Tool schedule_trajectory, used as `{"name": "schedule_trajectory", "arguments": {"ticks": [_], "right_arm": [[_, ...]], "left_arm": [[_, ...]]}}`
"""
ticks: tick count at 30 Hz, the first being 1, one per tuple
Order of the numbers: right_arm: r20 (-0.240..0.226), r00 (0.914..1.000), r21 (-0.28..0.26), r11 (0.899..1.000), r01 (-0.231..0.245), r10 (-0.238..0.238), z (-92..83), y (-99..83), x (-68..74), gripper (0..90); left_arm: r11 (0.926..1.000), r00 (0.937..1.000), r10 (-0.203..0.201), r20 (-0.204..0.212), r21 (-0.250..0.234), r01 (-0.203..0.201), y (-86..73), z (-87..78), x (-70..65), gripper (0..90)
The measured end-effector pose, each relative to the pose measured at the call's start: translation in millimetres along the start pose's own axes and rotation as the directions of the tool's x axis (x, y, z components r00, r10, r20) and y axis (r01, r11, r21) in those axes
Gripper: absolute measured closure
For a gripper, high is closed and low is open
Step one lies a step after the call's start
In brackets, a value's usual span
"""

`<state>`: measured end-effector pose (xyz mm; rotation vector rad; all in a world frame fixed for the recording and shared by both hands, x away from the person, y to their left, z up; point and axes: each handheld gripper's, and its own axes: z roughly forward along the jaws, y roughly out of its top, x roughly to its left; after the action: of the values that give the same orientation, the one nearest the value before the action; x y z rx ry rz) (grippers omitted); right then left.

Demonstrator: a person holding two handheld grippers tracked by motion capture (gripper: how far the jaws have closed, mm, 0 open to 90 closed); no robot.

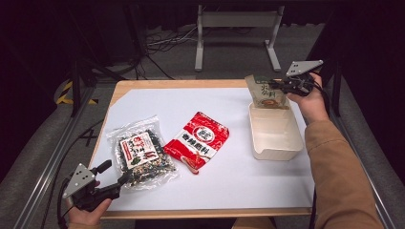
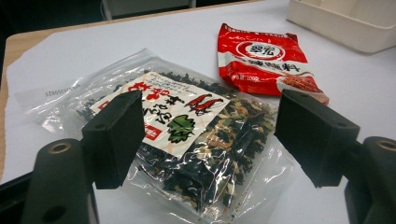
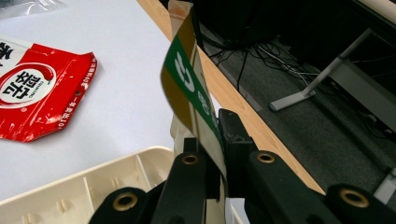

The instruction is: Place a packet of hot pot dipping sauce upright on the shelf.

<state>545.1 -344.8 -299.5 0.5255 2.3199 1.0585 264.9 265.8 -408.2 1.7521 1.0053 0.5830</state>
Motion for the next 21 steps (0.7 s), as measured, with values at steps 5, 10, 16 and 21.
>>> {"name": "schedule_trajectory", "arguments": {"ticks": [5, 10, 16, 21], "right_arm": [[-0.005, 1.0, 0.021, 1.0, 0.003, -0.002, 4.0, -2.6, 2.4, 86.6], [-0.006, 0.9998, 0.042, 0.999, -0.017, 0.017, 7.7, -11.6, 3.5, 86.0], [0.017, 0.999, 0.062, 0.997, -0.042, 0.041, 5.1, -17.0, 2.7, 85.6], [0.046, 0.9946, 0.11, 0.989, -0.098, 0.093, 3.1, -23.9, 1.7, 85.7]], "left_arm": [[1.0, 1.0, 0.002, 0.002, 0.001, -0.002, 0.3, 0.6, 0.0, 24.4], [1.0, 1.0, 0.006, 0.003, 0.0, -0.006, 0.8, 1.2, 0.4, 24.4], [1.0, 1.0, 0.005, 0.008, 0.001, -0.005, 1.6, 3.0, -0.3, 24.4], [1.0, 0.9999, 0.003, 0.012, 0.0, -0.003, 2.1, 3.9, -0.4, 24.4]]}}
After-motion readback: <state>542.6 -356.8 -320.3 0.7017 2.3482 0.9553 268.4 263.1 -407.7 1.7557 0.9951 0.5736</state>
